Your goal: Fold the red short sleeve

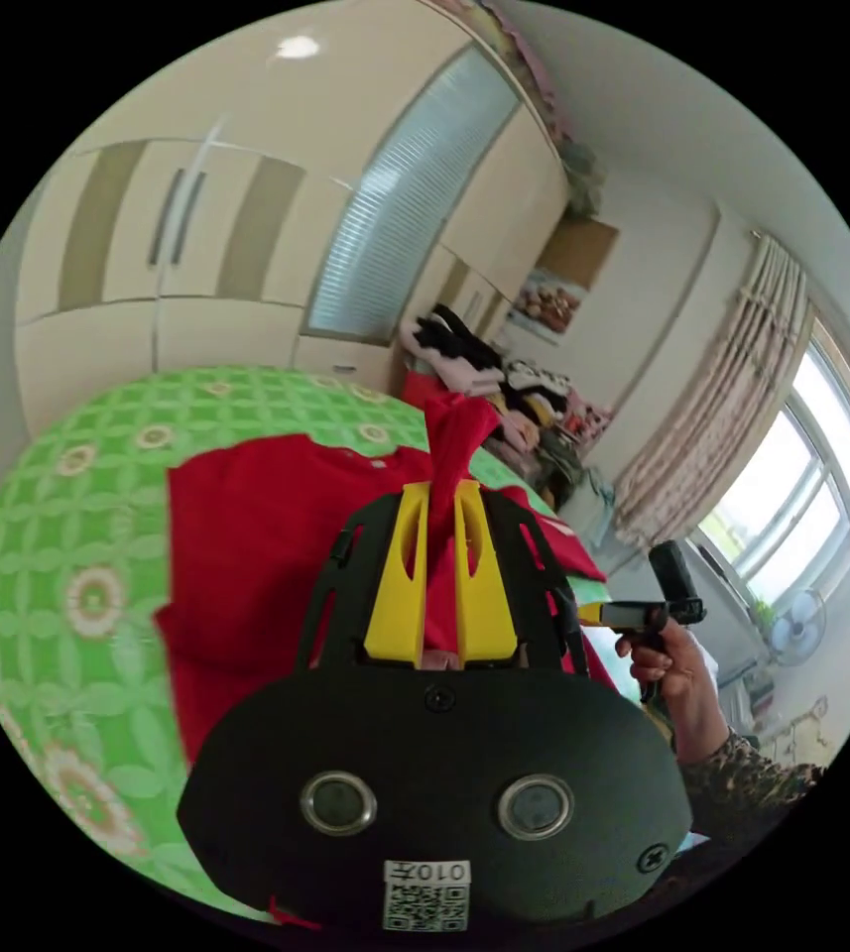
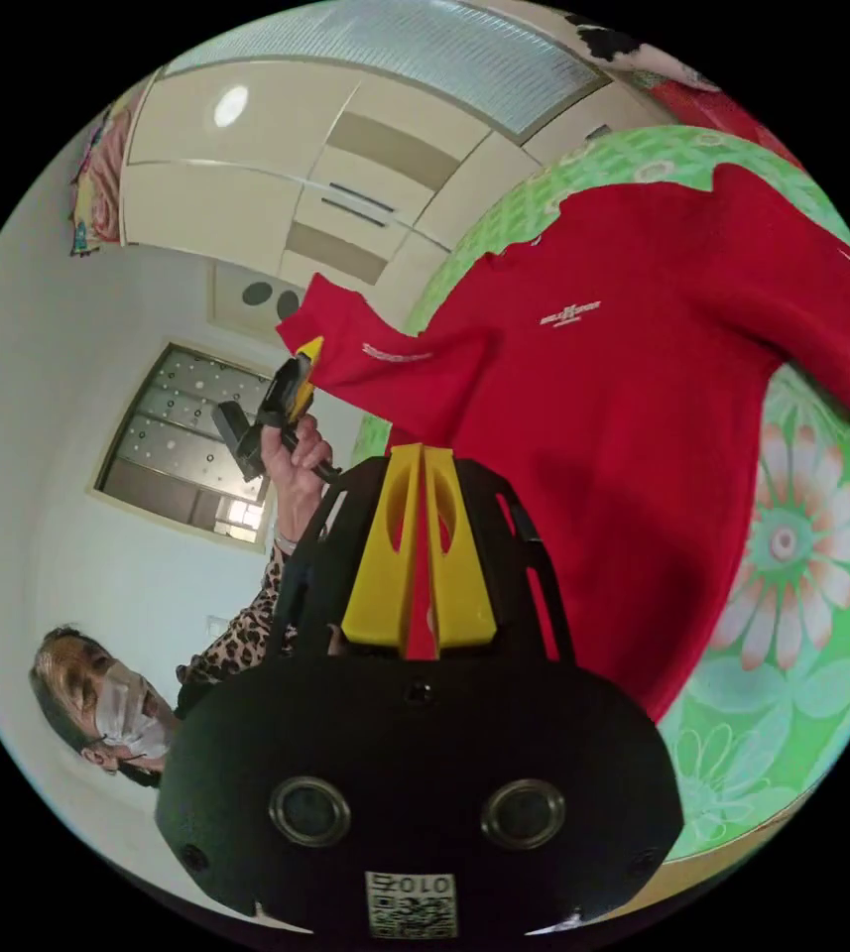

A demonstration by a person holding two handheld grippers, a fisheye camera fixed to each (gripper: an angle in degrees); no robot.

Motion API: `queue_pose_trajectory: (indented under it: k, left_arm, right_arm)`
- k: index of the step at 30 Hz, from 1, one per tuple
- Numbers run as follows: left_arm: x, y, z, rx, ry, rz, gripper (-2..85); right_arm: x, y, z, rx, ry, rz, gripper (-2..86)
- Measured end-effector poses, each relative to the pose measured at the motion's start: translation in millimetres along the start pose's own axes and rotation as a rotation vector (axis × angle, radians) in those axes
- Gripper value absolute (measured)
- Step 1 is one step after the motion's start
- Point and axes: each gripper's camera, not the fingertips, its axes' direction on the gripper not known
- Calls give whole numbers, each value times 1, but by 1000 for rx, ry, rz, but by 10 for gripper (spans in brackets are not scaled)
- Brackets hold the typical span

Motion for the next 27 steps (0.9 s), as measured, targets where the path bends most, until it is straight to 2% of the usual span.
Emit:
queue_pose_trajectory:
  k: [7,13,19,22,27]
  left_arm:
    - [-184,6,-203,211,-335,-124,57]
    - [-324,37,-308,210,-474,-257,58]
    - [-424,73,-357,181,-465,-393,61]
    - [-458,83,-384,206,-417,-435,63]
    - [-477,115,-421,306,-355,-494,63]
  right_arm:
    - [-75,-66,143,-177,69,-44,29]
    - [-119,-109,278,-320,81,-14,30]
    - [-172,-135,384,-395,109,-43,32]
    - [-227,-149,433,-389,174,-198,36]
    - [-334,-177,552,-517,253,-459,50]
